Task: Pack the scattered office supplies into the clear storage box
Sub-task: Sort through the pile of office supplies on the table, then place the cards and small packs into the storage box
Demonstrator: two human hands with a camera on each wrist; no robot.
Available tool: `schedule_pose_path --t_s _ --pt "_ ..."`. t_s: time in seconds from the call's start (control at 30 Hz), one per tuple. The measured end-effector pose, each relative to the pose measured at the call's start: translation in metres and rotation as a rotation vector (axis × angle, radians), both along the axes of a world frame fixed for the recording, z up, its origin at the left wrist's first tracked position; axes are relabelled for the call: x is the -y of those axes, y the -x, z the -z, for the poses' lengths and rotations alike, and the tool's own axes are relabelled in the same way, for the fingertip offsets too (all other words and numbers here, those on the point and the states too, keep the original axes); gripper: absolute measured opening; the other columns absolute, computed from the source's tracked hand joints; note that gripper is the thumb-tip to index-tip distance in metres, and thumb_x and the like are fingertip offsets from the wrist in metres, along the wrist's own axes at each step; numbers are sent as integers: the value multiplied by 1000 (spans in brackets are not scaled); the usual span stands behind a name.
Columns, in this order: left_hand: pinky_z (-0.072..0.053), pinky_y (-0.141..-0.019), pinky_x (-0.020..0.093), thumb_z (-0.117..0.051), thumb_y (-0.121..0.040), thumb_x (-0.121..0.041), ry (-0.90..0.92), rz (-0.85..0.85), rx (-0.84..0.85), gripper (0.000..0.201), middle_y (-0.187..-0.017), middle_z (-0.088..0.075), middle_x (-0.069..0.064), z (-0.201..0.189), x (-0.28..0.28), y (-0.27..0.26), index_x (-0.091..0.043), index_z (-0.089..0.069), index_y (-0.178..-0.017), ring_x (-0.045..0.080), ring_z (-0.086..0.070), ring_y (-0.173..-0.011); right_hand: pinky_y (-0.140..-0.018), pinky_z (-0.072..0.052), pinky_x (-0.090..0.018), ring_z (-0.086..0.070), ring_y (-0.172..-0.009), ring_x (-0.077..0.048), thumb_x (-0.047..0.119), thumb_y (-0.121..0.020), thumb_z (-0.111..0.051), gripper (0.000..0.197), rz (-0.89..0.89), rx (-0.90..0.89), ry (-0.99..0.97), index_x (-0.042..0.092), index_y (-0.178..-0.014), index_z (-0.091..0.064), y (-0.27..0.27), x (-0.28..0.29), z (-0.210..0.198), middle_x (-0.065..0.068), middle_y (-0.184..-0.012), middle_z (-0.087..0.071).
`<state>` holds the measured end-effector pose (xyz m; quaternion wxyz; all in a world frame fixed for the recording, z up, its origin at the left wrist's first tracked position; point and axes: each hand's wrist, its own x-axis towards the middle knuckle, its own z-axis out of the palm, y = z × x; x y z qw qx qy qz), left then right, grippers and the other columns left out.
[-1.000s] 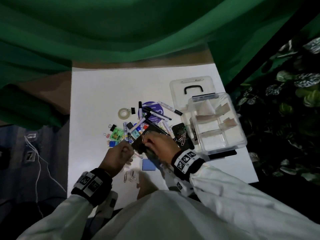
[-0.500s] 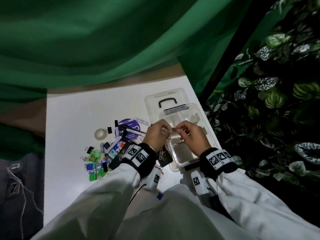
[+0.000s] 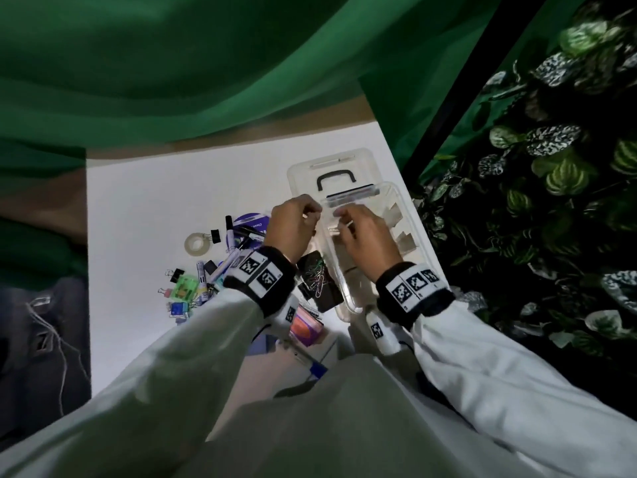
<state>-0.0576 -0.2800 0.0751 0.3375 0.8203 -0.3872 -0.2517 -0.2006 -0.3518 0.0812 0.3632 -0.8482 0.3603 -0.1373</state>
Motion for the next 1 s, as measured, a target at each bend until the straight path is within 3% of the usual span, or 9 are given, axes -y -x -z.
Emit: schedule_pose_path --t_s 0.17,0.27,0.33,0.43,0.53,0.67,0.77,0.87,1.0 --pt "-52 -72 35 -57 -79 -8 -313 55 20 13 -83 -70 8 63 -65 1 -19 -65 -81 28 -66 -81 -71 -43 -34 -61 -84 -29 5 -90 -49 16 -301 -289 -102 4 -99 -62 -4 -73 21 -16 -94 -65" --pt "-49 -85 36 -65 -82 -19 -399 161 28 31 -108 -60 9 90 -75 14 -22 -60 -112 27 -60 -100 -53 -46 -28 -64 -59 -29 14 -64 -68 22 -359 -629 -130 0 -81 -67 -8 -105 56 -18 -70 -65" --pt "-50 -89 42 -66 -83 -27 -378 248 56 50 -117 -51 10 98 -69 20 -27 -49 -129 28 -55 -107 -45 -41 -22 -57 -48 -21 28 -58 -58 27 -291 -694 -147 7 -72 -67 -11 -113 86 -9 -61 -60" --pt "-52 -84 45 -69 -80 -28 -372 361 174 62 -114 -45 14 105 -55 26 -26 -42 -136 32 -53 -102 -52 -47 -22 -63 -59 -21 30 -66 -44 35 -95 -619 -35 8 -76 -69 -11 -118 78 -9 -71 -64" --pt "-53 -79 44 -71 -78 -26 -398 421 259 56 -112 -45 14 111 -49 28 -22 -46 -128 32 -53 -98 -83 -50 -34 -63 -102 -34 24 -86 -53 42 -19 -651 -92 -5 -117 -57 -5 -119 82 -21 -110 -60" --pt "-50 -75 42 -59 -84 -12 -349 393 209 33 -109 -50 15 114 -52 27 -14 -48 -116 36 -56 -94 -61 -53 -33 -64 -69 -33 47 -68 -74 60 -17 -689 -215 -4 -93 -53 2 -118 116 -17 -77 -62" --pt "-44 -74 38 -55 -84 -7 -324 348 165 23 -101 -54 16 117 -55 23 -11 -51 -106 37 -57 -90 -54 -48 -31 -63 -68 -29 35 -67 -81 50 59 -605 -143 5 -93 -51 -2 -113 117 -12 -81 -62" --pt "-36 -70 31 -61 -79 -4 -290 274 74 15 -90 -62 15 117 -58 21 -9 -56 -92 34 -58 -86 -70 -47 -37 -62 -89 -32 17 -79 -66 39 127 -581 -115 6 -110 -44 -8 -109 102 -13 -101 -60" --pt "-36 -64 20 -68 -79 -6 -202 139 -50 12 -79 -63 3 90 -64 18 -11 -62 -88 23 -62 -79 -85 -46 -43 -56 -110 -36 19 -74 -73 67 148 -617 -259 6 -126 -32 -8 -103 96 -17 -122 -52"
